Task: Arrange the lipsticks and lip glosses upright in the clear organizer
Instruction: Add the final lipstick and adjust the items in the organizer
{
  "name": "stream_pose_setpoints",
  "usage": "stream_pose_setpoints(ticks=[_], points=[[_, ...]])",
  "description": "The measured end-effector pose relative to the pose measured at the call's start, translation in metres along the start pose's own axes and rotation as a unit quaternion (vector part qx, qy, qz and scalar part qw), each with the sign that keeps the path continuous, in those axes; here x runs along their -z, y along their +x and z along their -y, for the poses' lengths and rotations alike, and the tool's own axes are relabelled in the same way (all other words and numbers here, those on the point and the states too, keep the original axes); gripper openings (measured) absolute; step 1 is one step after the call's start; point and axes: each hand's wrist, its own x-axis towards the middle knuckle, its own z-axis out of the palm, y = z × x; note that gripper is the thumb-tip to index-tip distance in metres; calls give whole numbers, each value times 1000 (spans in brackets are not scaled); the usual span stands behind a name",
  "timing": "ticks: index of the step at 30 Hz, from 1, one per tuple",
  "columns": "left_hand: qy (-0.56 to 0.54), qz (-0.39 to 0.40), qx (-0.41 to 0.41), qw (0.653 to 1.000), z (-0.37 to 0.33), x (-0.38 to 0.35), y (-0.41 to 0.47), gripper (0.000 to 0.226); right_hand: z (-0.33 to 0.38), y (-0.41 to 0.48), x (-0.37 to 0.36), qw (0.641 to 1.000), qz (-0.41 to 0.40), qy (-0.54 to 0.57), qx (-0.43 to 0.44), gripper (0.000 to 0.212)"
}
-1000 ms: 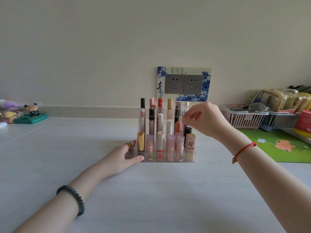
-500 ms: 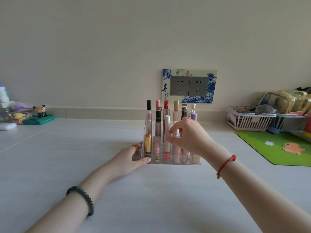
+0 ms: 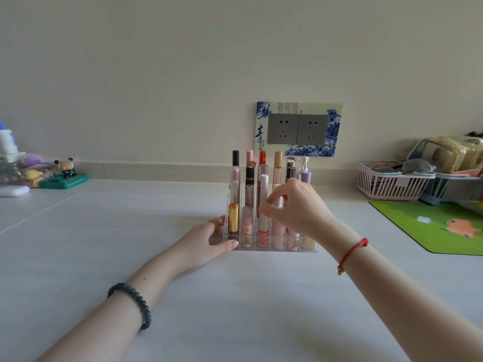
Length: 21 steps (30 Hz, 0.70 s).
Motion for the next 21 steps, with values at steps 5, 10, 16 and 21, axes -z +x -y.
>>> stream_pose_setpoints(ticks=[5, 10, 16, 21], points=[[0, -3, 12, 1000, -1, 0, 0, 62, 1, -3, 3, 1000, -12, 9, -3, 25], [-3, -55, 29, 998, -4, 2, -1, 70, -1, -4, 16, 999, -19, 27, 2, 28], [-52, -243, 6, 969, -14, 12, -4, 39, -22, -14, 34, 992, -110, 59, 0, 12], [-29, -290, -26, 956, -24, 11, -9, 22, -48, -31, 31, 976, -175, 122, -49, 12]])
